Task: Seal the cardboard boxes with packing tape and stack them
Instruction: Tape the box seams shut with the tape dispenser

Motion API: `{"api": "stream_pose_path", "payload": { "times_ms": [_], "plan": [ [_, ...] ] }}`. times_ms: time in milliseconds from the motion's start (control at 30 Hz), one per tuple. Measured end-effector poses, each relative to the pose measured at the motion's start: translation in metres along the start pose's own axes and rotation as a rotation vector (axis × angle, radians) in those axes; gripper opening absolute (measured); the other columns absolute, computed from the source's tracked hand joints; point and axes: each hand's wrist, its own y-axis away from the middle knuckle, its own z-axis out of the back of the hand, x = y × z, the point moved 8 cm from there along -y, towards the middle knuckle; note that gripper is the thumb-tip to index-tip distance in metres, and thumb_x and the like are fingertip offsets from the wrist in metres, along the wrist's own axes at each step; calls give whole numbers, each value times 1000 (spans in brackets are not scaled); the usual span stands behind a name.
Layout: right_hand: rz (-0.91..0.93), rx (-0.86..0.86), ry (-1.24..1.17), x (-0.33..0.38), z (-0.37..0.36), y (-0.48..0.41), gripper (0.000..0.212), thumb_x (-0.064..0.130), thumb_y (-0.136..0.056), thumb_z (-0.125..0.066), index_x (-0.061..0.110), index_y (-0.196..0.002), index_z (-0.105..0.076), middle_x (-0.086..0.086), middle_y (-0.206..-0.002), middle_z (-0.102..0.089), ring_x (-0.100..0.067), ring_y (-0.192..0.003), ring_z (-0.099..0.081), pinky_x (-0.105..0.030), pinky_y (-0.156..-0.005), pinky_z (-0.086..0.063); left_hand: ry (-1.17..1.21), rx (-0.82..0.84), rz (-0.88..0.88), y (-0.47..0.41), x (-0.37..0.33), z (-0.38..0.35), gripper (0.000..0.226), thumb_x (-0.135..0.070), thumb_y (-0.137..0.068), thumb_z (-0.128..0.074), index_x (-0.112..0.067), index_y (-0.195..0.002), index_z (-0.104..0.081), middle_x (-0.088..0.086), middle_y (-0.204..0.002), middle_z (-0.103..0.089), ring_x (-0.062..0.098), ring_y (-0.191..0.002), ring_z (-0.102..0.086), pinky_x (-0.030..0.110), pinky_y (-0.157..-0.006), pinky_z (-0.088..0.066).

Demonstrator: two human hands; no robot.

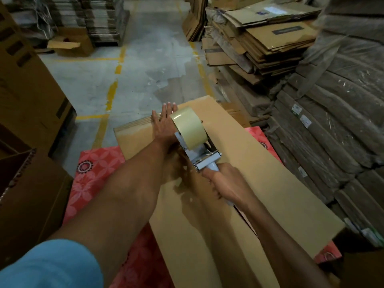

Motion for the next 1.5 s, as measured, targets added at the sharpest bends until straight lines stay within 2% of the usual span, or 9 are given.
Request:
{"api": "stream_pose_path", "payload": {
  "times_ms": [67, 167, 300, 433, 567, 800, 933, 1267, 1500],
  "plan": [
    [-13, 22, -23, 1, 0, -6, 30, 46, -84, -63, 16, -80, -68, -13, -75, -72, -27, -59, -66, -37, -55, -56, 137, 40, 52, 2, -1, 7, 72, -20, -104, -53, 3, -157, -9, 19, -167, 0, 33, -155, 5, 49, -123, 10],
    [-31, -9, -45, -8, 4, -6, 23, 39, -81, -64, 17, -75, -67, -7, -69, -68, -22, -54, -59, -36, -51, -50, -77, 11, -5, -17, 4, -5, 89, -47, -99, -49, -9, -161, 3, 12, -169, 7, 30, -156, 9, 60, -122, 3],
    [-53, -38, -104, -18, 10, 13, 26, 33, -82, -65, 17, -63, -63, 0, -56, -62, -19, -48, -54, -34, -50, -43, -140, 68, 4, -27, 7, -14, 95, -45, -99, -53, -7, -160, 9, 11, -169, 8, 30, -156, 10, 62, -121, 1],
    [-129, -11, -27, -55, 23, 72, 34, 21, -92, -63, 20, -59, -56, 8, -47, -55, -7, -47, -51, -23, -50, -40, -20, 54, 92, -32, 2, -10, 86, -68, -99, -16, -12, -162, 3, 7, -170, 6, 23, -156, 11, 58, -121, 10],
    [-172, -60, -35, -85, 33, 112, 38, 17, -93, -64, 22, -57, -55, 13, -39, -52, -1, -40, -48, -23, -52, -44, -27, 51, 128, -27, -2, -6, 84, -68, -100, -10, -12, -162, 4, 6, -170, 8, 23, -156, 10, 57, -122, 9],
    [-151, -66, -31, -88, 29, 106, 32, 15, -90, -65, 10, -60, -55, 0, -52, -54, -15, -49, -49, -28, -56, -37, 133, 93, 114, 52, -51, -17, 91, -68, -100, -15, -3, -159, 9, 12, -168, 13, 27, -155, 15, 52, -121, 14],
    [-143, -79, -93, -88, 29, 105, 29, 18, -87, -66, -3, -71, -58, -4, -55, -54, -19, -51, -49, -35, -57, -37, -34, 122, -3, 85, -65, -26, 91, -43, -102, -44, 0, -157, 15, 19, -166, 18, 32, -154, 15, 55, -124, 6],
    [-90, -104, -116, -39, 20, 57, 28, 36, -70, -63, 14, -53, -58, 1, -47, -57, -22, -40, -51, -31, -47, -40, -152, 155, -22, 35, -26, -23, 105, -41, -92, -63, -5, -160, 7, 14, -169, 9, 28, -156, 7, 56, -122, -2],
    [-77, -67, -20, -55, 31, 96, 32, 28, -79, -70, 16, -54, -54, 5, -47, -54, -12, -45, -47, -28, -49, -35, -60, 163, 35, 28, -26, -29, 87, -61, -102, -24, -5, -159, 9, 11, -168, 14, 25, -156, 10, 53, -122, 6]
  ]
}}
